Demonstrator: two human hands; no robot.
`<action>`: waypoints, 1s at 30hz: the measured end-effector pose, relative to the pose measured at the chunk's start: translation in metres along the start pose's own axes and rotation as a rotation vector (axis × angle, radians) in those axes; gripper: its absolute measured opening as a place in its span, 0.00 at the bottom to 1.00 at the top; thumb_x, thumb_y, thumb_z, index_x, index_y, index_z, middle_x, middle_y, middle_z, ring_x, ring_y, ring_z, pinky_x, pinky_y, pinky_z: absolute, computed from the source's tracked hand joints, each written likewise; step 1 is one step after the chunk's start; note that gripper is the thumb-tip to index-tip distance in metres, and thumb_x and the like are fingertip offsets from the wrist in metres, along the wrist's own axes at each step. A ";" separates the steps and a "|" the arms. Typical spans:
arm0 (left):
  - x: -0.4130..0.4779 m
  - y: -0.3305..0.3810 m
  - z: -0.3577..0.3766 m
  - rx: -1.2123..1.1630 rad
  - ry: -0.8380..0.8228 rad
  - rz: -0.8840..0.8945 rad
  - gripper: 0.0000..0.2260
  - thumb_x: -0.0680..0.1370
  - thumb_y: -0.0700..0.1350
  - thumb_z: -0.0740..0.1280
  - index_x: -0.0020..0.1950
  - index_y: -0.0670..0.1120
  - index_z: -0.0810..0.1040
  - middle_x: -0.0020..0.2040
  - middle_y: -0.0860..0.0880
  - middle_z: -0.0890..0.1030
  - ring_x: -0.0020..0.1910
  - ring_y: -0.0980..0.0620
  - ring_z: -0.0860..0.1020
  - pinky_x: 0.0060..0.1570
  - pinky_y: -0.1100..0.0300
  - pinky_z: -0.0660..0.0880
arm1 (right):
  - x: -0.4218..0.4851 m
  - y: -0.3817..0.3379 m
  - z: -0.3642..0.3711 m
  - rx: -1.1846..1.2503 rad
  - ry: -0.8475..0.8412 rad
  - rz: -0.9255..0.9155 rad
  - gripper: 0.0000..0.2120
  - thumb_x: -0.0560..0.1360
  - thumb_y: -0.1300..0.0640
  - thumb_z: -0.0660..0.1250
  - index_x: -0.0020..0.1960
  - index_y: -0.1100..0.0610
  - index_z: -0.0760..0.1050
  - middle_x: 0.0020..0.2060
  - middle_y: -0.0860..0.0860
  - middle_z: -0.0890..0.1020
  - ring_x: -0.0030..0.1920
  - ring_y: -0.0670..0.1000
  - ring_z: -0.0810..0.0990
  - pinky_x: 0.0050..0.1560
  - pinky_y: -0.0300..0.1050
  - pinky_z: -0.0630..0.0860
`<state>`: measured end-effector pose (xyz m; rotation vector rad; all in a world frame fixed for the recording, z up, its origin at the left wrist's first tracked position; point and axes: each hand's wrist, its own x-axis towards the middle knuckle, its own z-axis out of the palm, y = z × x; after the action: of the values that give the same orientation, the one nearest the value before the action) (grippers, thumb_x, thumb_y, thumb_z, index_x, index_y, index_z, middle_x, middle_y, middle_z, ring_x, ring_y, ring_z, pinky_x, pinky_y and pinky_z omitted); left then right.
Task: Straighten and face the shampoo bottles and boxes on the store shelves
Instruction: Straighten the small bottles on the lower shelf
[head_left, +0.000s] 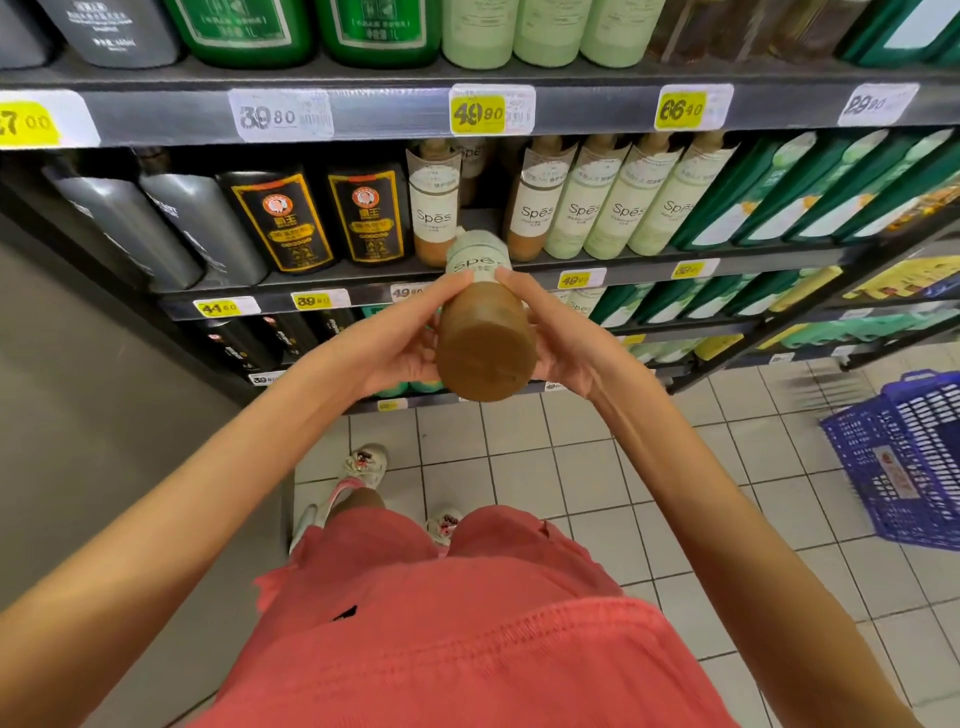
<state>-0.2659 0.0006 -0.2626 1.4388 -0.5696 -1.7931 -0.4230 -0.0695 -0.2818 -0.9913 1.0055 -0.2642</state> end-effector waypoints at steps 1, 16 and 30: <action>0.000 -0.002 0.002 -0.018 -0.018 0.022 0.16 0.76 0.57 0.61 0.59 0.50 0.73 0.56 0.42 0.78 0.48 0.48 0.81 0.37 0.57 0.81 | -0.002 0.003 -0.001 -0.011 0.012 -0.031 0.19 0.74 0.40 0.65 0.53 0.54 0.77 0.36 0.50 0.85 0.36 0.48 0.83 0.32 0.39 0.78; 0.076 -0.029 -0.005 -0.280 -0.027 0.148 0.19 0.80 0.55 0.47 0.64 0.49 0.69 0.57 0.51 0.79 0.59 0.56 0.76 0.53 0.63 0.76 | 0.057 0.034 -0.006 -0.188 0.262 -0.290 0.25 0.71 0.58 0.73 0.64 0.49 0.66 0.56 0.46 0.79 0.57 0.39 0.77 0.59 0.44 0.76; 0.129 0.026 -0.043 0.289 0.319 0.205 0.16 0.81 0.40 0.58 0.68 0.41 0.71 0.67 0.45 0.74 0.66 0.51 0.70 0.68 0.57 0.64 | 0.148 0.014 -0.017 -0.359 0.534 -0.262 0.32 0.62 0.55 0.79 0.63 0.56 0.70 0.51 0.46 0.78 0.45 0.38 0.73 0.39 0.28 0.69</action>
<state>-0.2283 -0.1114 -0.3353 1.7493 -0.7987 -1.3266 -0.3590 -0.1604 -0.3820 -1.4241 1.4396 -0.6023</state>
